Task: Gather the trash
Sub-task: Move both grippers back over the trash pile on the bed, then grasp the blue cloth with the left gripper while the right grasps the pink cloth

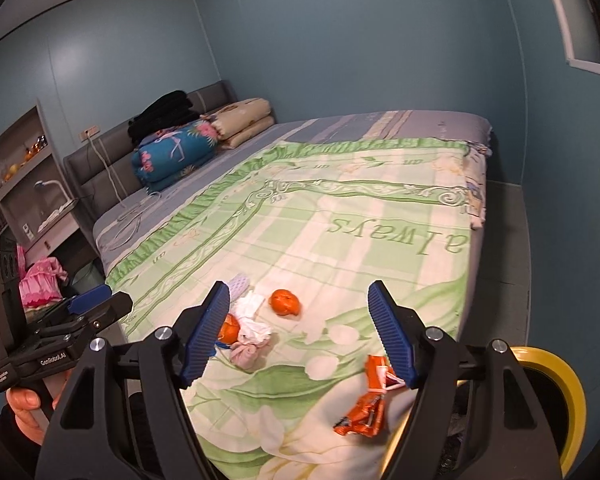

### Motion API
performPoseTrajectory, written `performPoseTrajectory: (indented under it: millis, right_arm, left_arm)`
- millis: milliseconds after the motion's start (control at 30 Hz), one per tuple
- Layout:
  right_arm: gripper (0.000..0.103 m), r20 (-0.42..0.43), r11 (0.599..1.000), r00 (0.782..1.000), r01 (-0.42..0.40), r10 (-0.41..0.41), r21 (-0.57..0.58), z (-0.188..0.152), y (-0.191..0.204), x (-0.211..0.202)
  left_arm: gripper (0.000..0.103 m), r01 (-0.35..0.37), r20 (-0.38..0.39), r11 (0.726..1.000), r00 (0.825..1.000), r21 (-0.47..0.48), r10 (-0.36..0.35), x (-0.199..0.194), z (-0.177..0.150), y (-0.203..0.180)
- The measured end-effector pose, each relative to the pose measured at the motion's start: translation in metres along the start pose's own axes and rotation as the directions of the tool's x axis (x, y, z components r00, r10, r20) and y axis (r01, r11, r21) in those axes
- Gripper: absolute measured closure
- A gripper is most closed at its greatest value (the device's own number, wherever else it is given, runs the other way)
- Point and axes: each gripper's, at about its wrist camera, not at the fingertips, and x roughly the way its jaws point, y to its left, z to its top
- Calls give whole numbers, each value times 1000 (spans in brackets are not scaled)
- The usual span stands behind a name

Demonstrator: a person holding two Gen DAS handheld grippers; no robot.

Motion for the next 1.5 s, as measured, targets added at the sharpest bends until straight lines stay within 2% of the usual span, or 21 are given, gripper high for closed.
performPoseTrajectory:
  millis: [300,733,1267,1500]
  right_arm:
    - [35,-70,998,996,-59,57,-32,-2,22,39]
    - [35,-188,990,974,-135,127,-30,-27,47,97]
    - [35,-346,988,927,-155,145,-2,-66,58,169]
    - [38,-427,986,889,-157,164,52,-84,52,201]
  left_arm:
    - [16,-72,-20,997,997,-41,71,11,-7,36]
    - [16,-143,-113,980,985,-137,127,49,-34,91]
    - [16,-185,-237,960,962,-209,134,102,-73,135]
    - [16,-181,-283,961,952,-208,119,124,-86,142]
